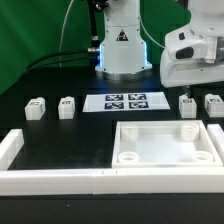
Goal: Assemble one leg
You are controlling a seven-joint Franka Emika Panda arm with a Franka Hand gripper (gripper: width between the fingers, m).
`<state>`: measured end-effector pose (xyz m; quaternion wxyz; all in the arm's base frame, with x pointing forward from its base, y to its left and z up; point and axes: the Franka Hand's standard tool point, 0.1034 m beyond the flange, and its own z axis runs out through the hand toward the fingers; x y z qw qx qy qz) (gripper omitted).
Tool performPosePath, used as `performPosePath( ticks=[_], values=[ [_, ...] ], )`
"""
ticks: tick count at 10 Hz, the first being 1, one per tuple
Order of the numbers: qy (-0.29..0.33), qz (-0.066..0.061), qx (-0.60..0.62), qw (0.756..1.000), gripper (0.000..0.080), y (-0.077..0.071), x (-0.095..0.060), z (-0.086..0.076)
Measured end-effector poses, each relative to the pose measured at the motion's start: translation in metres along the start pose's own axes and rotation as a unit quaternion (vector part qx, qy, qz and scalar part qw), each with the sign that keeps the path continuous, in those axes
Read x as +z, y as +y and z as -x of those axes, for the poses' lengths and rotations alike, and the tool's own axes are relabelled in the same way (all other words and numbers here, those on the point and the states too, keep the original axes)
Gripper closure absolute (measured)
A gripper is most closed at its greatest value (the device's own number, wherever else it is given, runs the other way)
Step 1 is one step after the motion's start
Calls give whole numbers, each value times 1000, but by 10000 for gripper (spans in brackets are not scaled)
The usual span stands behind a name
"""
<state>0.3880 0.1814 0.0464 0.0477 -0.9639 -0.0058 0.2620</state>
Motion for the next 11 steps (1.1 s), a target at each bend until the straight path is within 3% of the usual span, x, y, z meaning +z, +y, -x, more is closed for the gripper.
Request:
performPosePath(
  ticks=[3,4,8,10,11],
  values=[
    [-118,3,0,993,151,-12,0,2],
    [-118,0,3,993,151,-17,1,-6],
    [-121,-1,3,993,151,-18,14,-11],
    [-143,0,4,990,151,-16,22,-10],
    [-184,2,3,983,151,-15,27,-4]
  ],
)
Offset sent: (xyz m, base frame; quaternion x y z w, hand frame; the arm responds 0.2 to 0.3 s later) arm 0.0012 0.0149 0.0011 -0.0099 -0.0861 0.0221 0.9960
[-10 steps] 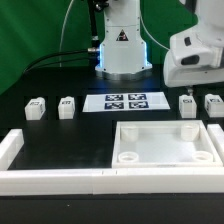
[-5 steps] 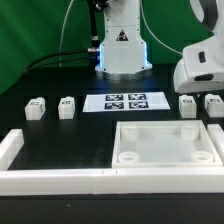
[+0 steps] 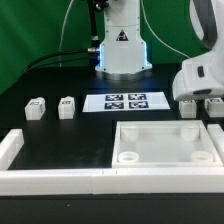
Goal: Assemble one leg
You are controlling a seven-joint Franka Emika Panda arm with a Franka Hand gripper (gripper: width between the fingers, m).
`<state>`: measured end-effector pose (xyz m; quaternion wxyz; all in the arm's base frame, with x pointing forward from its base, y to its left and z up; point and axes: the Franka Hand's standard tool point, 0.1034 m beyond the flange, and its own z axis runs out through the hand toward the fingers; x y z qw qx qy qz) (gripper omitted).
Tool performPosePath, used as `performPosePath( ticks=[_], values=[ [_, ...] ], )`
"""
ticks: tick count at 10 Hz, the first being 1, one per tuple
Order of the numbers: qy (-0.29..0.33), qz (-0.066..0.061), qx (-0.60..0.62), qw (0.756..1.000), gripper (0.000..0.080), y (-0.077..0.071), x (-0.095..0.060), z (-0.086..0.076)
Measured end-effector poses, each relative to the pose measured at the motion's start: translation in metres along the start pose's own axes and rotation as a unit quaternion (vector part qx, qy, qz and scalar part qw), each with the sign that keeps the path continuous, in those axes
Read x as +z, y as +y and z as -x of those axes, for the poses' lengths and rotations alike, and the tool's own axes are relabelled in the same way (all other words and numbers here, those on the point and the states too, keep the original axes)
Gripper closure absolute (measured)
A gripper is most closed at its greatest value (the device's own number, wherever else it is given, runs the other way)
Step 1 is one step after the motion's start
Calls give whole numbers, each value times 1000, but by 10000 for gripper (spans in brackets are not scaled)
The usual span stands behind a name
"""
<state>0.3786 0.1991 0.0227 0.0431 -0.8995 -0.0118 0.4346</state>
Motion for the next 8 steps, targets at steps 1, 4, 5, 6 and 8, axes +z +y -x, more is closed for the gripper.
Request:
performPosePath(
  ticks=[1,4,5,6,8],
  values=[
    [-6,-3,-1,1000,151,-2,-1,-7],
    [-6,-3,-1,1000,151,-2,2,-7],
    [-7,-3,-1,1000,151,-2,3,-8],
    [-8,-3,0,1000,151,-1,5,-9],
    [0,-4,1,1000,151,-1,7,-13]
  ],
)
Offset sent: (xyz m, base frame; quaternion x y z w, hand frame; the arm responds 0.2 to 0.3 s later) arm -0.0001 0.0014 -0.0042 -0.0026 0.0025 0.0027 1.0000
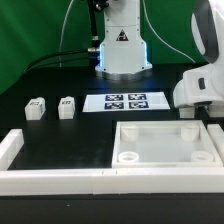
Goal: Assemble one leg
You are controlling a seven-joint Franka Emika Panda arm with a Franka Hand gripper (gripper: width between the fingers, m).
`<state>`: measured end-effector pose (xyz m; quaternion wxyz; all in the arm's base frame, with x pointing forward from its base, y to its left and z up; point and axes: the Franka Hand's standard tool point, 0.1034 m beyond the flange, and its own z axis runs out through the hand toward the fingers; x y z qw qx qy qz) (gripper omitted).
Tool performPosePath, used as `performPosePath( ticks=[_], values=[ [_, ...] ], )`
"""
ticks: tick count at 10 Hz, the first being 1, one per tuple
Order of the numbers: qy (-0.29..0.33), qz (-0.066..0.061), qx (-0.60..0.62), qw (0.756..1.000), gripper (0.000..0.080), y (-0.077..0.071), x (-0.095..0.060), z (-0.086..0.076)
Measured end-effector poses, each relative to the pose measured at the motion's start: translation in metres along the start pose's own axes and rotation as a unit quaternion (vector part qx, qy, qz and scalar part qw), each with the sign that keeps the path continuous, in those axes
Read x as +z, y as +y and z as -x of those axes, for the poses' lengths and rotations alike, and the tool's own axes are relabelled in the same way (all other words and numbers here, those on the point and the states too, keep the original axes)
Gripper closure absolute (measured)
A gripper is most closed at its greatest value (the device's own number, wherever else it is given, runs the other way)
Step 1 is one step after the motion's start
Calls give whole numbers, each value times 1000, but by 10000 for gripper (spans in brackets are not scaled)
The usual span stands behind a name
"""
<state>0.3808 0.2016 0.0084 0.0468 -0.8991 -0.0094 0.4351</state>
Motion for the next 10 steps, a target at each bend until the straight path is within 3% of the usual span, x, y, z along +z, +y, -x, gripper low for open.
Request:
performPosePath(
  ticks=[4,5,6,7,10],
  values=[
    [4,-1,0,1000,195,0,0,-2],
    [4,-1,0,1000,371,0,0,-2],
    [4,-1,0,1000,371,0,0,-2],
    [4,-1,1,1000,508,0,0,-2],
    [4,-1,1,1000,508,0,0,-2]
  ],
)
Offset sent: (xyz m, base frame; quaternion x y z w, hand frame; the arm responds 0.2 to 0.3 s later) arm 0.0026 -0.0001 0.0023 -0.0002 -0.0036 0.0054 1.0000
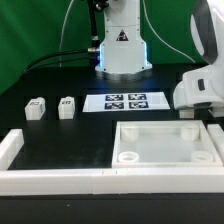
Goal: Assemble one leg
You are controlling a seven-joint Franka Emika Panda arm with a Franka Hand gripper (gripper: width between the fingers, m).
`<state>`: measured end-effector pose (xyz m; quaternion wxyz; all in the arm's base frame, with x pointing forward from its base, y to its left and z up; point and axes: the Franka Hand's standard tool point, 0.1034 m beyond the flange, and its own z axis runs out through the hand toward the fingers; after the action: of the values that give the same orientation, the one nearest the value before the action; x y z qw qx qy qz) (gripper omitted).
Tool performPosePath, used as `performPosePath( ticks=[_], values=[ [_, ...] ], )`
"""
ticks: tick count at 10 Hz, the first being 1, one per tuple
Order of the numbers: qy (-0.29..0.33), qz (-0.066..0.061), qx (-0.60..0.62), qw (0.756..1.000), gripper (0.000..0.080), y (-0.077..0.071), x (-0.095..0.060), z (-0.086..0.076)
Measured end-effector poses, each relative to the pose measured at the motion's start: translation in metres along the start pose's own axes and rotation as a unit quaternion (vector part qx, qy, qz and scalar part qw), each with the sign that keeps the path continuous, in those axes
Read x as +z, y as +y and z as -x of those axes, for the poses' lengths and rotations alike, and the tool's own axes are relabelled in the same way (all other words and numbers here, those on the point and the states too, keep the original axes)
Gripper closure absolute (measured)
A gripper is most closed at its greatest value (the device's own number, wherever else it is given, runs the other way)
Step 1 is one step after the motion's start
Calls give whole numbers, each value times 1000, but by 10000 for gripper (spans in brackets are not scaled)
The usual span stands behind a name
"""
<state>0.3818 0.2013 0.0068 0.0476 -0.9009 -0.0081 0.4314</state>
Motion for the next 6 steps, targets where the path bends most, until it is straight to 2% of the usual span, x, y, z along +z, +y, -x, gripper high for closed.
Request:
performPosePath(
  ticks=[2,3,4,6],
  values=[
    [-1,-1,0,1000,508,2,-3,2],
    [-1,-2,2,1000,507,5,-9,8],
    [0,-3,5,1000,507,10,-17,17],
    [-1,-3,28,1000,506,17,-43,41]
  ],
)
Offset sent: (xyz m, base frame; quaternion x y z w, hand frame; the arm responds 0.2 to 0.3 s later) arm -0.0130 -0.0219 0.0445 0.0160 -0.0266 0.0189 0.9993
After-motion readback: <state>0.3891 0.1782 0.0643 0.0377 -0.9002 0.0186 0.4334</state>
